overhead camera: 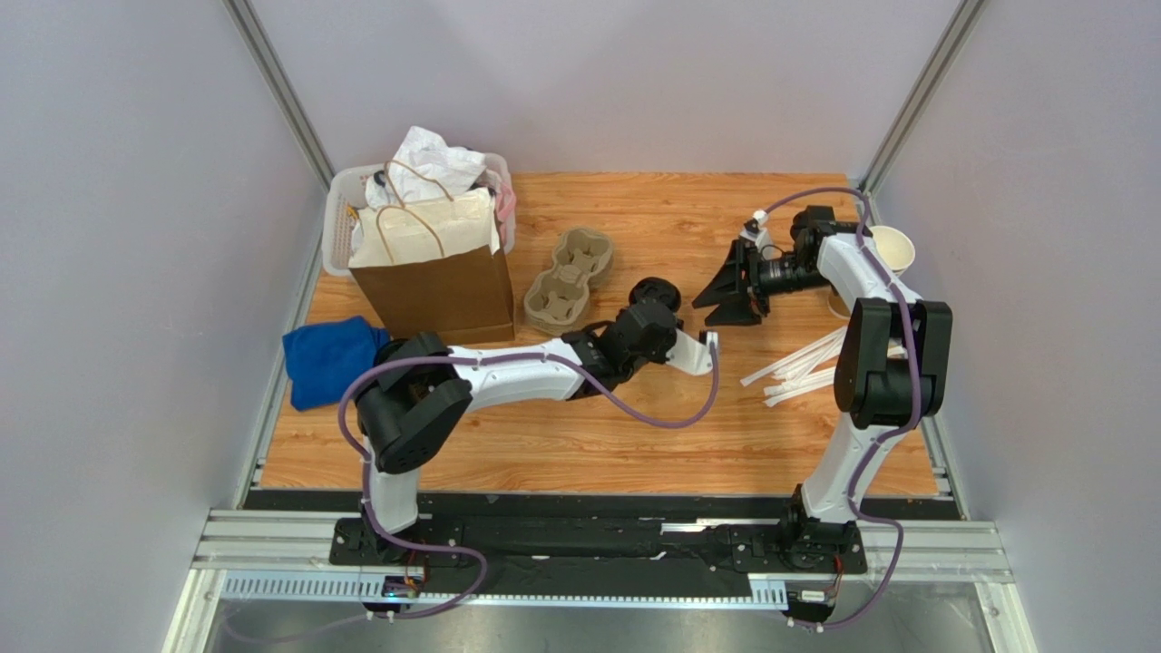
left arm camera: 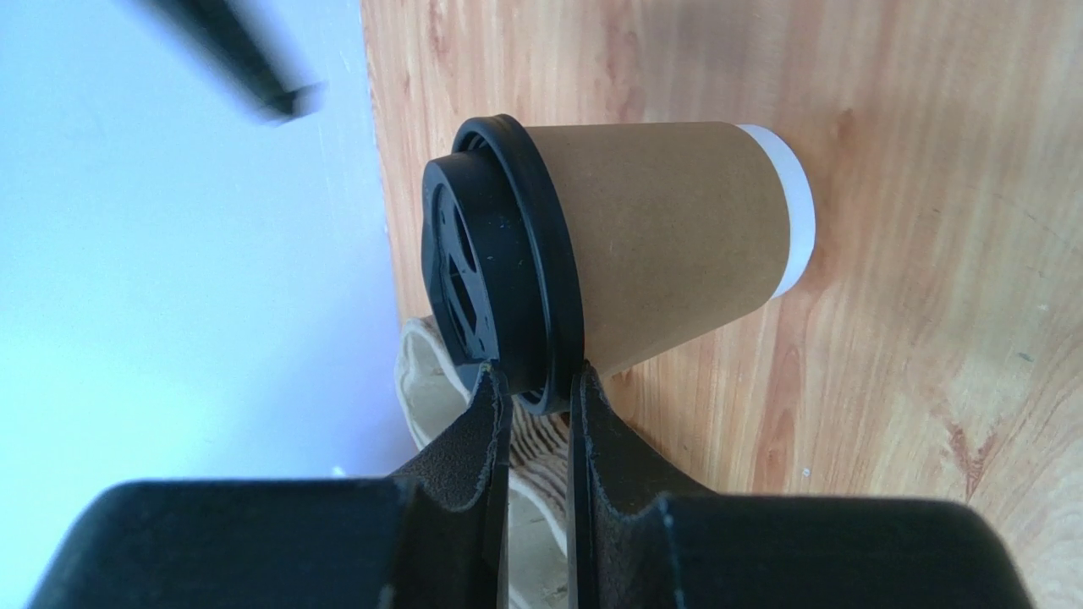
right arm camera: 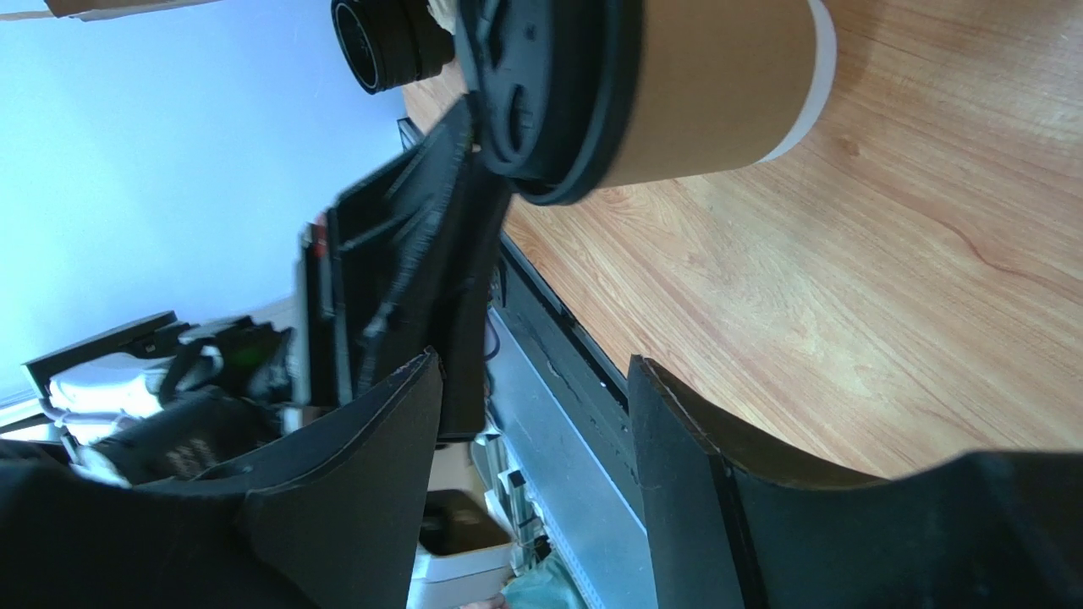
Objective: Pack the takeout coffee
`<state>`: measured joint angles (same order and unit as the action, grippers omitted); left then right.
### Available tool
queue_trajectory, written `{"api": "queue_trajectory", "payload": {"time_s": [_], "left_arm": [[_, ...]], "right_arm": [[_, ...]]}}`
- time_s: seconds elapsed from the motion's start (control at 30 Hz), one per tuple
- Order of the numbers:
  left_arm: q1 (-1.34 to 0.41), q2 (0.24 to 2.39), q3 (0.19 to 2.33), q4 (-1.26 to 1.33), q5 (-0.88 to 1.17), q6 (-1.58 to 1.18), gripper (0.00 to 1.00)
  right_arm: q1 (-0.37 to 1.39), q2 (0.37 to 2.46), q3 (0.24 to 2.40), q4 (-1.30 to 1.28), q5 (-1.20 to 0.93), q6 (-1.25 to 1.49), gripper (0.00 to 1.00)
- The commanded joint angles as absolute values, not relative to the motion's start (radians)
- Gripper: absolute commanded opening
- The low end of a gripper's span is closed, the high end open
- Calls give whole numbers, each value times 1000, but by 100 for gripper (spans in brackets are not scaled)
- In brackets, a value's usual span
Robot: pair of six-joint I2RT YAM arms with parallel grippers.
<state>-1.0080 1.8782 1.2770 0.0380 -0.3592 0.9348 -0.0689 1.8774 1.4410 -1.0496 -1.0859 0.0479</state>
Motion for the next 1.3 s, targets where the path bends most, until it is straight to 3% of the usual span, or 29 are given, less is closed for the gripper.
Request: {"api": "queue_trajectory", "payload": {"time_s": [0.0,0.13,0.23,0.33,0.5,0.6,0.8,0.83,1.0,1.03,1.17,1.27], "left_arm": [[-1051,1914,1247,231,-489,1103,0],[-1089,1930,1232,247,-518,1091,1],[-1114,1916,1223,209,-514,1068,12],[-1124,1907,1224,161,-509,1045,32],[-1129,1872,1252,26,-466,962,41],[-1131,1849,1285,-95,-424,899,52],[-1132,1722,1396,-416,-217,715,73],[-1129,1704,1417,-454,-137,694,83],[-1056,1664,1604,-681,122,505,87],[-987,1672,1633,-699,215,424,93],[-806,1758,1810,-744,454,240,94],[-709,1874,1917,-755,598,88,81]], "right_arm": [[-74,1870,1471,-1042,-1072,38,60],[-77,1861,1471,-1045,-1062,37,60],[-77,1853,1474,-1048,-1060,32,60],[-77,1853,1477,-1049,-1055,29,61],[-77,1852,1486,-1055,-1051,23,61],[-77,1848,1500,-1066,-1043,17,61],[-77,1850,1574,-1101,-1006,2,60],[-77,1851,1588,-1103,-996,3,60],[-77,1873,1661,-1106,-933,9,55],[-74,1881,1666,-1106,-925,17,54],[-64,1893,1671,-1074,-888,52,49],[-48,1910,1677,-1051,-864,72,45]]}}
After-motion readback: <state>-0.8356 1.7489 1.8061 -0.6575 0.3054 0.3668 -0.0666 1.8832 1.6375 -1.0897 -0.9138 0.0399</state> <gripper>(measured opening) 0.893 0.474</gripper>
